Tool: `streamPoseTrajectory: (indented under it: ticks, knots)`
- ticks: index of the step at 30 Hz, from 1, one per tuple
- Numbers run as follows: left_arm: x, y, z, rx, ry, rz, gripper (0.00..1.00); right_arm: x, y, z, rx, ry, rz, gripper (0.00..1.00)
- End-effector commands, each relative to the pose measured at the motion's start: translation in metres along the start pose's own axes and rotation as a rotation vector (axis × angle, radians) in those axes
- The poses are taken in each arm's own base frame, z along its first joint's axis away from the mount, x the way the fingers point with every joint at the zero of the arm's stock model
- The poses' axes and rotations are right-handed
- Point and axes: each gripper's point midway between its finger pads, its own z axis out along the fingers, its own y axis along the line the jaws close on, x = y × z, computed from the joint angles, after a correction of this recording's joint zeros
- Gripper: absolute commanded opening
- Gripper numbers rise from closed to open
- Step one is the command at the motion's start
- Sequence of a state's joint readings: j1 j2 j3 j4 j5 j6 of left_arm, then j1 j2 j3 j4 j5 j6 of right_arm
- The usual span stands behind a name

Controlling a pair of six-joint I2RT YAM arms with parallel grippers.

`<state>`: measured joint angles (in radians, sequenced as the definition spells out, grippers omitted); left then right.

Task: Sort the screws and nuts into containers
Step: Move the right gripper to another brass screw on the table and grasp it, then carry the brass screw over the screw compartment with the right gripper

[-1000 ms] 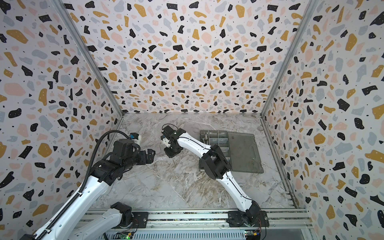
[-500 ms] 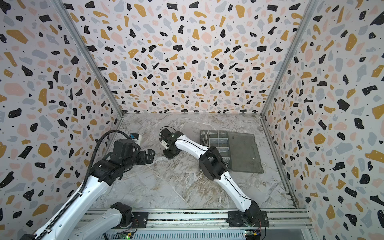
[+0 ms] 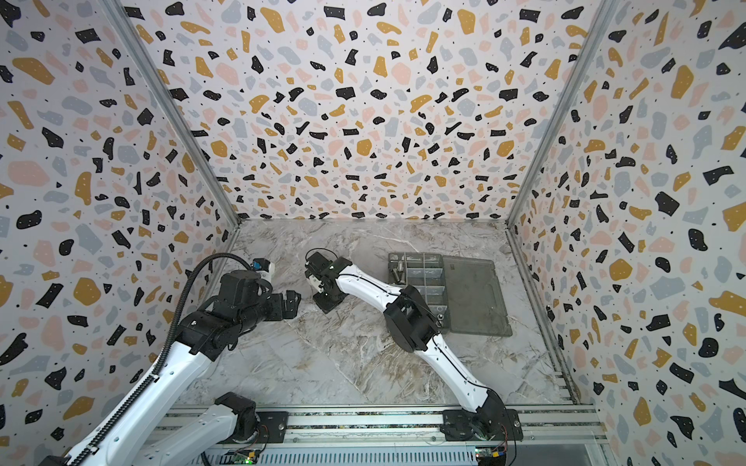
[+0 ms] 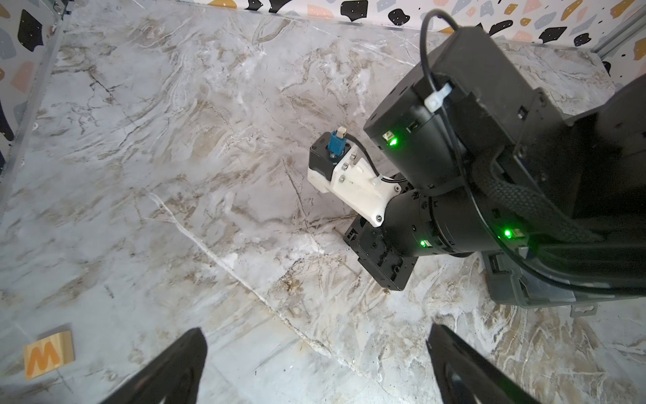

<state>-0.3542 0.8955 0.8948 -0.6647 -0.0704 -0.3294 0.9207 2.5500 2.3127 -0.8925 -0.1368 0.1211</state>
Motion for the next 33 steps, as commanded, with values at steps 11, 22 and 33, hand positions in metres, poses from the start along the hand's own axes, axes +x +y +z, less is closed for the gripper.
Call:
streamPoseTrajectory:
  ticks: [11, 22, 33]
  knots:
    - [-0.015, 0.002, -0.008, -0.015, -0.049, 0.004, 1.00, -0.012, -0.013, -0.056, -0.045, -0.058, 0.080, 0.00]
    - [-0.022, -0.002, -0.003, 0.000, -0.054, 0.002, 1.00, -0.012, -0.037, -0.108, -0.005, -0.117, 0.119, 0.00]
    - [-0.032, -0.026, 0.027, 0.097, -0.026, 0.007, 1.00, 0.034, -0.084, -0.161, 0.111, -0.126, 0.204, 0.00]
